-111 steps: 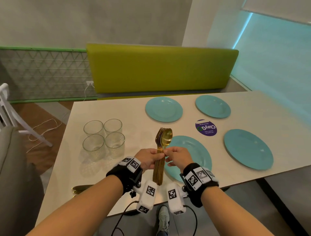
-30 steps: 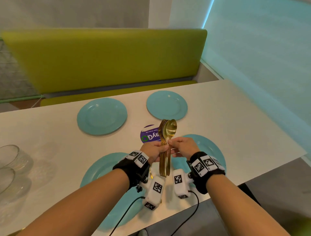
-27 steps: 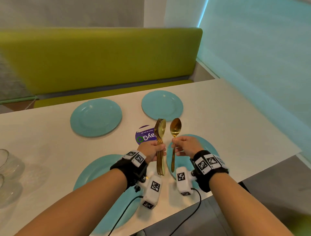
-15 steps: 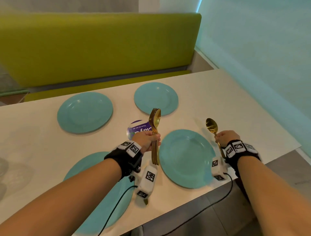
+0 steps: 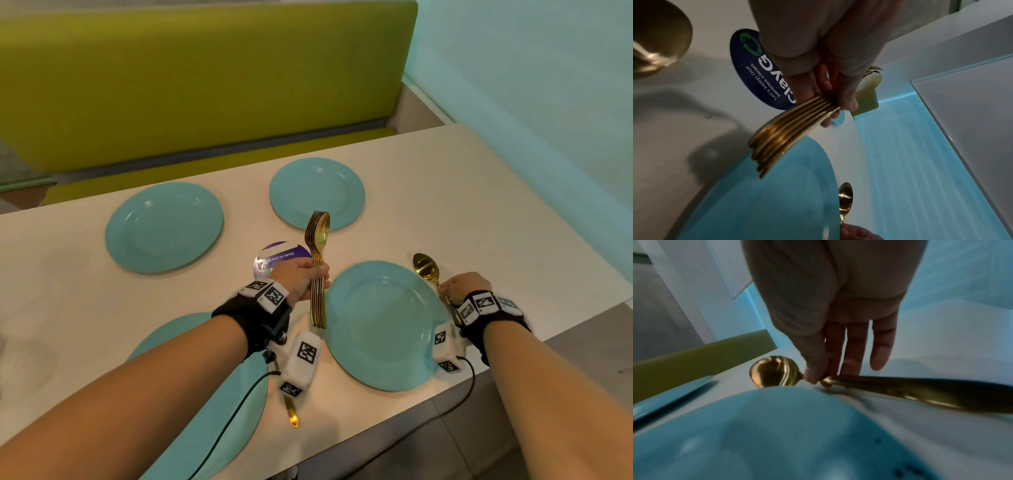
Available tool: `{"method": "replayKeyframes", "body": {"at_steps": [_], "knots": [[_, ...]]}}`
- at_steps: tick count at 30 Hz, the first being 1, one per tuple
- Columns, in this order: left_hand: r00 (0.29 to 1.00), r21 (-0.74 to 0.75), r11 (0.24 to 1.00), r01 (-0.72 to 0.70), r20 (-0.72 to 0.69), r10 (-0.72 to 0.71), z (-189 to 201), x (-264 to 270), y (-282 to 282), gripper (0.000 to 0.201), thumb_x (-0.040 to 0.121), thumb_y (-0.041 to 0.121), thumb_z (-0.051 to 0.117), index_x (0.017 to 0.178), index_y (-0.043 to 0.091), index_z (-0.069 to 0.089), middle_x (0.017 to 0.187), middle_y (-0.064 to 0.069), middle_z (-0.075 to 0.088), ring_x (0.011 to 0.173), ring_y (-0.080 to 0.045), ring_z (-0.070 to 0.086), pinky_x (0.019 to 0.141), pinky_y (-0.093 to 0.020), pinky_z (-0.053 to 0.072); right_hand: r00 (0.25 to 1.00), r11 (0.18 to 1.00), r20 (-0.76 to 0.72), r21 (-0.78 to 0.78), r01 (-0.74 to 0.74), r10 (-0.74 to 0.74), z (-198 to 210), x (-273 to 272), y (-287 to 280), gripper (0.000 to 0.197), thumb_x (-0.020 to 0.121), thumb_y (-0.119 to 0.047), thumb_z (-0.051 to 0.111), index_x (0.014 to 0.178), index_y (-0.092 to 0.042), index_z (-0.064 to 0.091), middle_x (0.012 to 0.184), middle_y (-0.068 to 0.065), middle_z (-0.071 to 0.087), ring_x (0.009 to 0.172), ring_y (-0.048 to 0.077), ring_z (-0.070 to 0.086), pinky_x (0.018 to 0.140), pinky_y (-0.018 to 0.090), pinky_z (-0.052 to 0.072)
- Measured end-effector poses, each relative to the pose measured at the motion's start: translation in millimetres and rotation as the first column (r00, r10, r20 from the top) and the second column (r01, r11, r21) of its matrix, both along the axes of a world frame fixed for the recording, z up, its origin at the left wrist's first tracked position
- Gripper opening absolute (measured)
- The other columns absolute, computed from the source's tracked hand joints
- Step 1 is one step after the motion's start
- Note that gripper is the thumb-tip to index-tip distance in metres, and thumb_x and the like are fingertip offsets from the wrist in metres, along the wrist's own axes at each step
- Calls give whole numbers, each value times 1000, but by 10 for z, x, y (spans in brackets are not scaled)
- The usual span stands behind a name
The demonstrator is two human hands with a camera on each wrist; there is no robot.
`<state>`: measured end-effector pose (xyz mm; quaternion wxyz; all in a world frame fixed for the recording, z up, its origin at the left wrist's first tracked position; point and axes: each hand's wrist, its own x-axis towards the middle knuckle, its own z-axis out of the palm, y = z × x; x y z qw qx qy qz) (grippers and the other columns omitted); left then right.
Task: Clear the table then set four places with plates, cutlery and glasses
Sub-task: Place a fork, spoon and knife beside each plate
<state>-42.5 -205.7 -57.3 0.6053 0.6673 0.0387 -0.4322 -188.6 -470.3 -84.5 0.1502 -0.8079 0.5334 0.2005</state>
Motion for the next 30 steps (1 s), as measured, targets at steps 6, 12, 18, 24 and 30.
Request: {"method": "replayKeyframes", "body": {"at_steps": [6,12,18,24,30], "knots": [[1000,13,1000,11,13,-11,-51,-13,-62,5,88,12,62,91,8,63,76,-2,66,68,-11,65,66,-22,55,998,998,-60,-49,-39,36,-56,19,-12,23,86,-23,55,97,-18,75,96,4,70,62,17,52,49,18,38],[1000,5,1000,14,9,-14,-11,-31,-71,3,88,13,62,88,9,62,76,-2,65,68,-11,64,51,-14,55,992,995,-119,-80,-62,52,-90,28,28,22,85,-22,55,92,-13,75,79,5,62,67,20,53,45,19,34],[999,19,1000,23,25,-24,-13,-59,-34,10,88,13,62,95,6,64,77,-2,66,69,-10,65,52,-15,55,989,993,-134,-92,-73,60,-46,4,80,22,87,-21,55,93,-13,75,83,3,69,73,21,57,69,22,51],[1000,18,1000,12,16,-12,-11,-91,2,11,88,13,62,96,5,63,77,-2,66,68,-10,65,53,-14,55,998,993,-44,-102,-51,47,-30,-53,121,23,88,-20,54,94,-14,75,96,3,73,76,21,59,75,23,51],[1000,10,1000,17,15,-17,53,-98,88,3,89,11,61,88,8,62,77,-3,65,67,-11,63,55,-16,56,981,995,195,-96,5,14,94,-15,234,28,90,-22,57,109,-5,69,116,14,67,108,30,61,91,31,47]]}}
